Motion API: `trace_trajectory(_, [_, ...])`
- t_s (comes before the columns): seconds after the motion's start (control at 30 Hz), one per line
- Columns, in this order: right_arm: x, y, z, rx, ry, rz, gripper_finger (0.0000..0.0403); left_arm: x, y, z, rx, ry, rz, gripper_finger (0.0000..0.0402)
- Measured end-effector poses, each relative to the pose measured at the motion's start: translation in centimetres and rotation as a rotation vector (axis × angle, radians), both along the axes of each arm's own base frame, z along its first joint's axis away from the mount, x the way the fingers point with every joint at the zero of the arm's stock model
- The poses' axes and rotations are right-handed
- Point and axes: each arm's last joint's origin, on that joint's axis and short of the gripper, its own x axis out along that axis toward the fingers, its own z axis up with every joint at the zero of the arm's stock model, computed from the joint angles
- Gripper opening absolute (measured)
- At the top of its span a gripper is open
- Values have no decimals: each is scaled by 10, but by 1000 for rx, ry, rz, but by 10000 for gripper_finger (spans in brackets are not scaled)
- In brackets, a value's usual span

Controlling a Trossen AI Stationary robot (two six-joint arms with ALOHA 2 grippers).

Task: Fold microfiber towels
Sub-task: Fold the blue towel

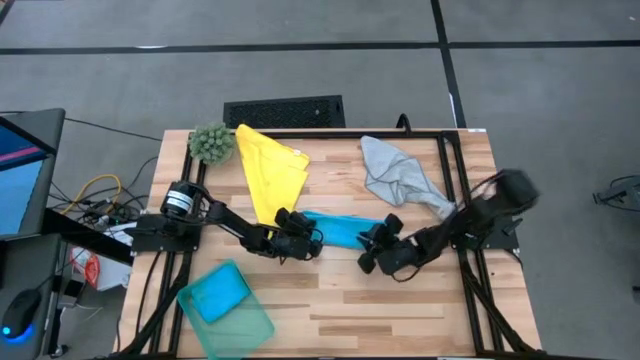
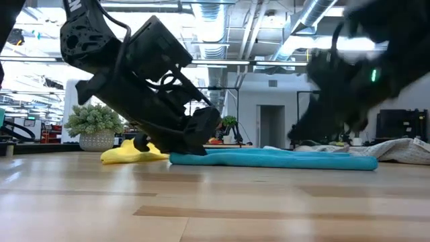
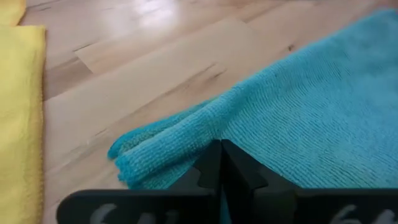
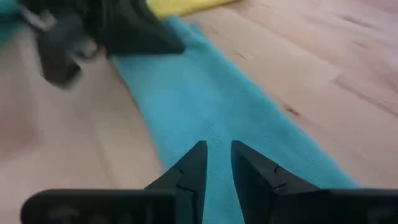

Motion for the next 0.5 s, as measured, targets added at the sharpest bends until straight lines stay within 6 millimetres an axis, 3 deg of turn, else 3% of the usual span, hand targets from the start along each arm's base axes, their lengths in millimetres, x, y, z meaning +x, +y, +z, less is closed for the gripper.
trace_trajectory(0.13, [-26, -13, 40, 326, 0, -112, 98, 0, -2, 9, -48, -9, -45, 0])
trace_trajectory(0.23, [-49, -21, 59, 575, 48, -220, 107, 1, -4, 11, -108, -30, -63, 0])
trace_trajectory(0.33, [-69, -24, 66, 651, 126, -291, 138, 2, -5, 12, -162, -55, -73, 0])
trace_trajectory(0.5, [-88, -26, 57, 654, 295, -437, 217, 3, -6, 13, -182, -66, -91, 0])
